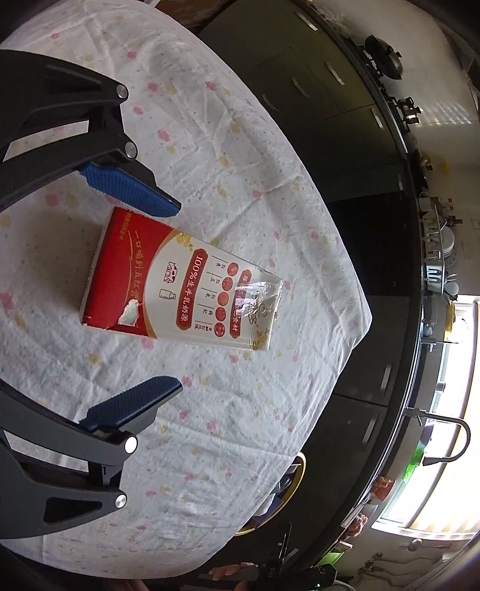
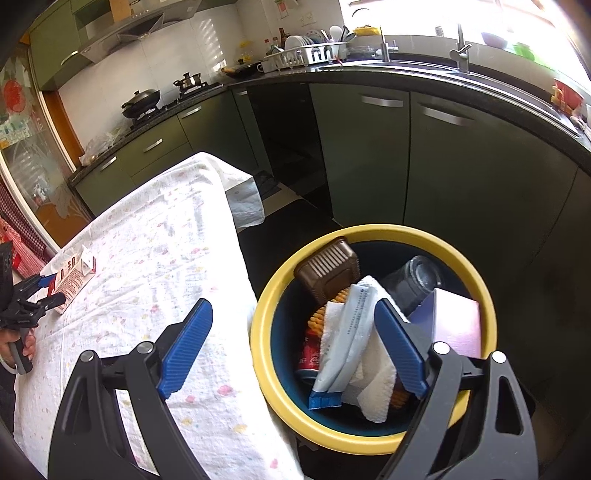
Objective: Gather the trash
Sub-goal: 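Grasp the red-and-white milk carton with the left tool, then lift the milk carton, carry it over the bin and open the left tool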
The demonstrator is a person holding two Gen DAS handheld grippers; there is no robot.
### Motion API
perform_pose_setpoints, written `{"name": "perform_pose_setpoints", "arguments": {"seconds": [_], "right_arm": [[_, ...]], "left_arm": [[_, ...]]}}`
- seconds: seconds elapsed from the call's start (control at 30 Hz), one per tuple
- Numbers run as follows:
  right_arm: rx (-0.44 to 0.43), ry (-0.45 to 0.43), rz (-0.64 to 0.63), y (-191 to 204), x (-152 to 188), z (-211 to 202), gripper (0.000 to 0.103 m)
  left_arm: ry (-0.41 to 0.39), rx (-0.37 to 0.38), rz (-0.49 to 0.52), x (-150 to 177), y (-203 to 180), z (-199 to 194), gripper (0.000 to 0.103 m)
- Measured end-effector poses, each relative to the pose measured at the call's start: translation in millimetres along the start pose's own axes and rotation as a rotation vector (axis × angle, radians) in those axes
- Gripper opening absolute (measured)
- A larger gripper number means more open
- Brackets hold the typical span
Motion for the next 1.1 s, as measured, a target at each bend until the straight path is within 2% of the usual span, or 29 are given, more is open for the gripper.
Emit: {"name": "perform_pose_setpoints", "arguments": {"seconds": [0.13, 0.3, 0.57, 0.8, 0.9, 1.1], "right_arm": [[-0.007, 0.012, -0.017, 5.7, 1.9, 3.6, 0.084], [-0.003, 0.011, -0.012, 4.6, 1.6, 3.2, 0.084], [-0.029, 0.01, -0.017, 8.5, 3.2, -0.5, 0.084], [-0.048, -0.004, -0.009, 5.6, 3.9, -11.8, 0.084], [-0.058, 0.0, -0.01, 5.0, 6.1, -15.2, 0.084], [-0.063, 0.004, -0.009, -1.5, 8.4, -23.3, 0.084]], "left_arm": [[0.0, 0.004, -0.01, -3.8, 2.8, 8.2, 0.067], [-0.002, 0.0, -0.016, -4.3, 3.1, 9.7, 0.053], [-0.033, -0.025, -0.016, -5.0, -12.0, -13.7, 0.052], [-0.067, -0.025, 0.039, -14.0, -57.3, -48.9, 0.052], [-0.034, -0.035, 0.043, -13.3, -72.3, -51.4, 0.052], [0.101, -0.071, 0.101, 1.8, -95.5, -45.8, 0.052]]}}
Point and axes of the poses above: each gripper's, at about its wrist camera, not at the fingertips, and z roughly the way its jaws point, y to its left, x to its underside, the point moved 6 cm from there along z, roughly the way its jaws point, and after that the axes turned 6 degrees about -y, right-handed, at the moved point
